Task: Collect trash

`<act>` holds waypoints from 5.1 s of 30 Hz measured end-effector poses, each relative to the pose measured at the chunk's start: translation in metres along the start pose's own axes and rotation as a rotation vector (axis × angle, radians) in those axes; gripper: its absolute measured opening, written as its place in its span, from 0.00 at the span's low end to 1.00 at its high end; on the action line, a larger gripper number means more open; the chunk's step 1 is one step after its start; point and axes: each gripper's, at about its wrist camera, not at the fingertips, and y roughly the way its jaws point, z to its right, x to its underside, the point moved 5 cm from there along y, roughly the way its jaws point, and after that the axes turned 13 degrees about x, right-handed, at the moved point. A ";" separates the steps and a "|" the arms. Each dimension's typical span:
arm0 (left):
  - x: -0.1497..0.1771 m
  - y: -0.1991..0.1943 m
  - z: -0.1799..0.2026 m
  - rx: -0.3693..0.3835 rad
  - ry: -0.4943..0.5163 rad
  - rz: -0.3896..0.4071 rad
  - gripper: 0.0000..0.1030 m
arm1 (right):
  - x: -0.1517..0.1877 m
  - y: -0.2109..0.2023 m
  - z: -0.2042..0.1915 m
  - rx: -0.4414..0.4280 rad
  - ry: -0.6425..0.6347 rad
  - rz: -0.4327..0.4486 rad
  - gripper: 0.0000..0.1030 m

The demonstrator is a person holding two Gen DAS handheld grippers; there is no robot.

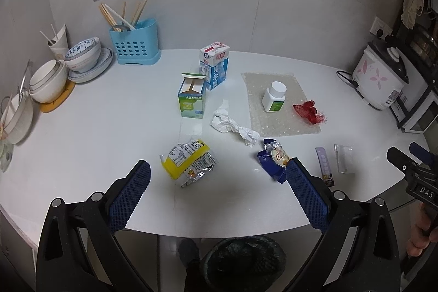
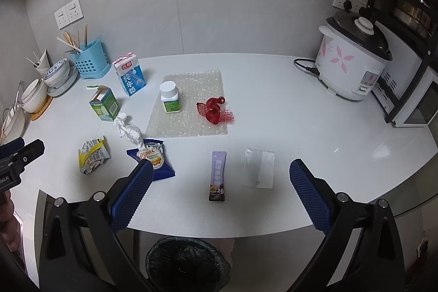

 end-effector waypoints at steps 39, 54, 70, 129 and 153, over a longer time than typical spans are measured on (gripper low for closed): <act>0.009 -0.003 -0.002 0.015 0.012 -0.013 0.94 | 0.005 -0.007 0.001 0.004 0.035 -0.015 0.93; 0.010 -0.006 -0.001 0.027 0.016 -0.012 0.94 | 0.007 -0.011 0.001 0.003 0.040 -0.018 0.93; 0.005 0.008 -0.009 0.024 0.020 -0.032 0.94 | 0.000 0.002 -0.008 0.007 0.030 -0.035 0.93; 0.025 0.190 -0.083 0.039 0.118 -0.381 0.26 | 0.040 0.190 -0.062 0.041 -0.036 -0.543 0.00; 0.015 0.123 -0.068 0.026 0.048 -0.272 0.24 | 0.031 0.130 -0.049 0.006 -0.020 -0.405 0.00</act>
